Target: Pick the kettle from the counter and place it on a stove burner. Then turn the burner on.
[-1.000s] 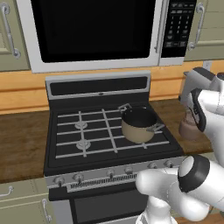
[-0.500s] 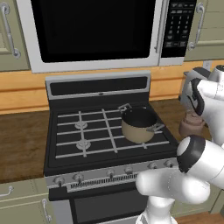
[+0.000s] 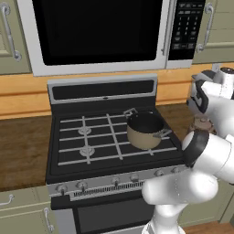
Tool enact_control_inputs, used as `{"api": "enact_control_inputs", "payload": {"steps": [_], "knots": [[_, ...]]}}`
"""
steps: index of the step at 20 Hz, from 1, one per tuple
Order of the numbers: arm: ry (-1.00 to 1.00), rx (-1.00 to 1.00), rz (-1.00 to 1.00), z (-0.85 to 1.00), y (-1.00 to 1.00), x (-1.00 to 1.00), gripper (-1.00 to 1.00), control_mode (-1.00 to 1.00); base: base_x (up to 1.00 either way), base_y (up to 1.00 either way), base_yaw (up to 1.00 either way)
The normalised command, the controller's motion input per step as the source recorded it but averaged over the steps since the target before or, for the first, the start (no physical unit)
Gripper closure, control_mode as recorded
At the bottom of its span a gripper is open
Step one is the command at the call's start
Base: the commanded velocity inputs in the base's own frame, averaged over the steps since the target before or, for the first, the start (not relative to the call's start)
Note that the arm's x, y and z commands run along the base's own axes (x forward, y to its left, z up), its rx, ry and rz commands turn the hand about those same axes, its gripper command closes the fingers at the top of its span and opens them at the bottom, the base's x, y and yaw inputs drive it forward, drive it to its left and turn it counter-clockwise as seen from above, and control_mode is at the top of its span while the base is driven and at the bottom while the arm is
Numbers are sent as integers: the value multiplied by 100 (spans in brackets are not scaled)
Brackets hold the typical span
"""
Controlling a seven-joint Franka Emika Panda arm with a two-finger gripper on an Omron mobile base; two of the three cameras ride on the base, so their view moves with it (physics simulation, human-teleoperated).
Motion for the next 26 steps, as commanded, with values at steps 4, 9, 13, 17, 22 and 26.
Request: {"api": "enact_control_inputs", "payload": {"steps": [4, 9, 13, 17, 22, 26], "knots": [[0, 0, 0, -22, 0, 23, -100, -100, 0, 0, 0], [0, 0, 0, -23, -4, 20, -100, -100, 0, 0, 0], [1, 1, 0, -18, -5, 30, -100, -100, 0, 0, 0], [1, 3, -2, -12, -16, 30, -100, -100, 0, 0, 0], [1, 5, -4, -6, -22, 23, -100, -100, 0, 0, 0], [3, 2, -4, -14, -10, 32, -100, -100, 0, 0, 0]]}}
